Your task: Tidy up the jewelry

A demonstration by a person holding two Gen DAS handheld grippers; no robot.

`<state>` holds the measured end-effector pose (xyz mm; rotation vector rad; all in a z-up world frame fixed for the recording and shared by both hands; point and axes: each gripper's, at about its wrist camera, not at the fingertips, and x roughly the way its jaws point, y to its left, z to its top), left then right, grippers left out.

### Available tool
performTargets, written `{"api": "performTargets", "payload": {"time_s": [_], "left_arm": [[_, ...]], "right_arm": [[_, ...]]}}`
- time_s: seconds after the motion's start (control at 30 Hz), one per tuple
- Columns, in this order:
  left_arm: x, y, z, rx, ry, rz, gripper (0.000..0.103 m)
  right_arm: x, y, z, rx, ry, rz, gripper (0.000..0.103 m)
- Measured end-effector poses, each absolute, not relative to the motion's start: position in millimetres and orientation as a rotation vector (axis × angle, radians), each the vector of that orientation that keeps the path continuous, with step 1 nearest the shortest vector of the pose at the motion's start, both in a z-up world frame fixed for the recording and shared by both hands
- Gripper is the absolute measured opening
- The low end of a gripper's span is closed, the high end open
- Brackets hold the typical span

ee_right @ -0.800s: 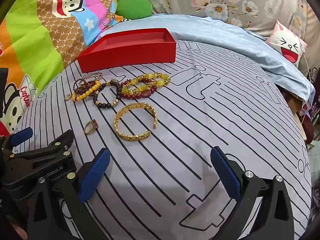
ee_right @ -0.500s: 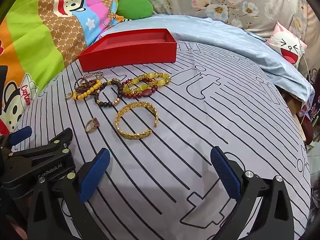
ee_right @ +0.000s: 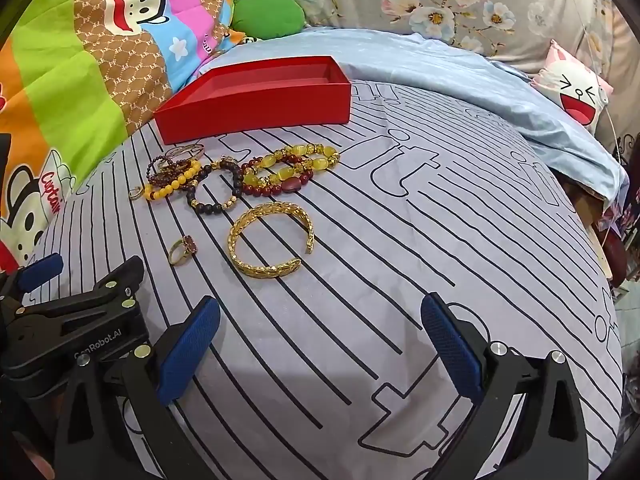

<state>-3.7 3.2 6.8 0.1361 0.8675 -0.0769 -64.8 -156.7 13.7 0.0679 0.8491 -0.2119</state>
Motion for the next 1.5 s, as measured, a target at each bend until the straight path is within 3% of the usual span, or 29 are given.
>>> {"api": "performTargets", "payload": {"time_s": [1.5], "left_arm": [[-11.0,2.8,2.7,0.125,0.865,-0.079,0.096]], "right_arm": [[-65.8,-158.6,12.8,0.072,0.852,-0.213,0.097]]}}
